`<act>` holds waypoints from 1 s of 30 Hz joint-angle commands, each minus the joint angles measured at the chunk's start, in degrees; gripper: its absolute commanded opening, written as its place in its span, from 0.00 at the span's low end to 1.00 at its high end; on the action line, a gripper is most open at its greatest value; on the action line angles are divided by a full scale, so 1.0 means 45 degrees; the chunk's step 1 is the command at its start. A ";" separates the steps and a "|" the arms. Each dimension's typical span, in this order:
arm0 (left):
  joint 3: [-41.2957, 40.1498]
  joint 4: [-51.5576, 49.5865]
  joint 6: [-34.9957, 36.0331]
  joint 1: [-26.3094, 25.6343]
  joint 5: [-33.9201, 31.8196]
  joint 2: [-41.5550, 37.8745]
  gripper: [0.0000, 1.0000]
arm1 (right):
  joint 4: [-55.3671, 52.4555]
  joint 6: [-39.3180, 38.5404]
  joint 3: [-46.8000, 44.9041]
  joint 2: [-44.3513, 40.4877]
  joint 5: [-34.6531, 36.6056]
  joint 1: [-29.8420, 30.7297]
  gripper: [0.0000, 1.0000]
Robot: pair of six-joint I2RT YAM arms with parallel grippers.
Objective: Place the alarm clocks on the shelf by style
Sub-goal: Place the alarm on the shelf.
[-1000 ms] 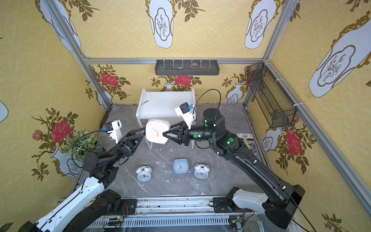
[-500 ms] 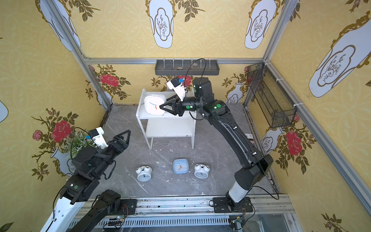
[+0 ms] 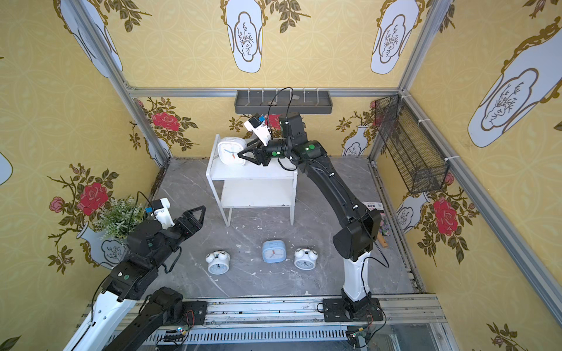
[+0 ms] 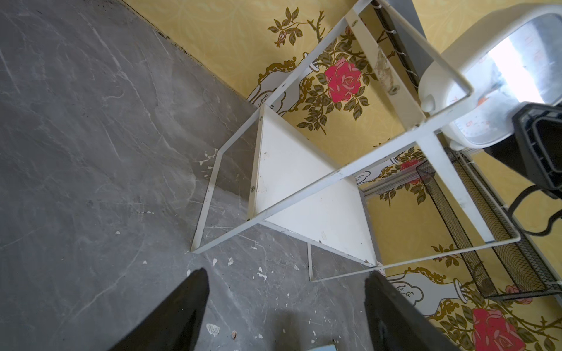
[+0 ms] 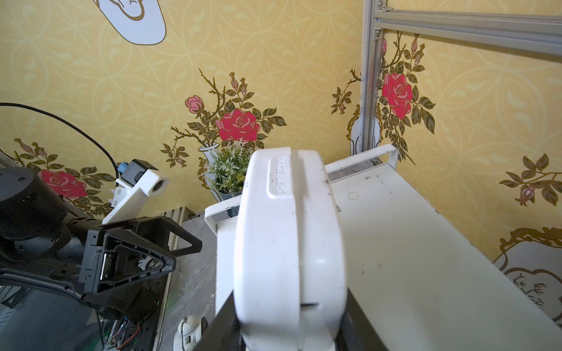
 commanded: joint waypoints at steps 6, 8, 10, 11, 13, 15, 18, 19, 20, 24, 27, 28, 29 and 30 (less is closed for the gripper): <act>-0.0476 0.1047 0.0152 0.0032 0.0508 0.0211 0.83 | -0.0182 -0.0329 0.0054 0.0073 -0.1055 0.0074 0.39; -0.0545 0.1199 0.0118 0.0031 0.0640 0.0342 0.83 | 0.0051 -0.0357 -0.0342 -0.0092 -0.0943 0.0074 0.40; -0.0611 0.1395 0.0045 0.0031 0.0755 0.0472 0.82 | 0.0075 -0.0389 -0.0470 -0.0078 -0.0881 0.0043 0.42; -0.0677 0.1542 0.0017 0.0034 0.0816 0.0514 0.82 | 0.0066 -0.0418 -0.0480 -0.0020 -0.0838 0.0032 0.43; -0.0767 0.1730 -0.0071 0.0034 0.0851 0.0570 0.82 | 0.0045 -0.0467 -0.0422 0.0127 -0.0845 0.0019 0.43; -0.0827 0.1885 -0.0102 0.0034 0.0886 0.0631 0.82 | 0.0111 -0.0492 -0.0402 0.0234 -0.0844 0.0030 0.44; -0.0868 0.2057 -0.0102 0.0034 0.0959 0.0707 0.82 | 0.0220 -0.0518 -0.0368 0.0322 -0.0752 0.0023 0.50; -0.0868 0.2093 -0.0083 0.0034 0.0977 0.0749 0.82 | 0.0221 -0.0542 -0.0363 0.0352 -0.0757 0.0032 0.52; -0.0877 0.2118 -0.0077 0.0034 0.0978 0.0770 0.82 | 0.0217 -0.0537 -0.0363 0.0354 -0.0730 0.0032 0.56; -0.0956 0.2337 -0.0082 0.0043 0.1042 0.0867 0.82 | 0.0331 -0.0453 -0.0420 0.0300 -0.0446 0.0014 0.68; -0.1009 0.2459 -0.0119 0.0034 0.1150 0.0944 0.82 | 0.0557 -0.0384 -0.0630 0.0142 -0.0377 -0.0041 0.69; -0.1033 0.2494 -0.0111 0.0043 0.1155 0.0945 0.81 | 0.0589 -0.0361 -0.0636 0.0120 -0.0358 -0.0054 0.68; -0.1060 0.2499 -0.0102 0.0034 0.1160 0.0947 0.81 | 0.0567 -0.0368 -0.0618 0.0110 -0.0345 -0.0044 0.68; -0.1070 0.2499 -0.0092 0.0034 0.1165 0.0928 0.81 | 0.0553 -0.0392 -0.0581 0.0118 -0.0366 -0.0053 0.66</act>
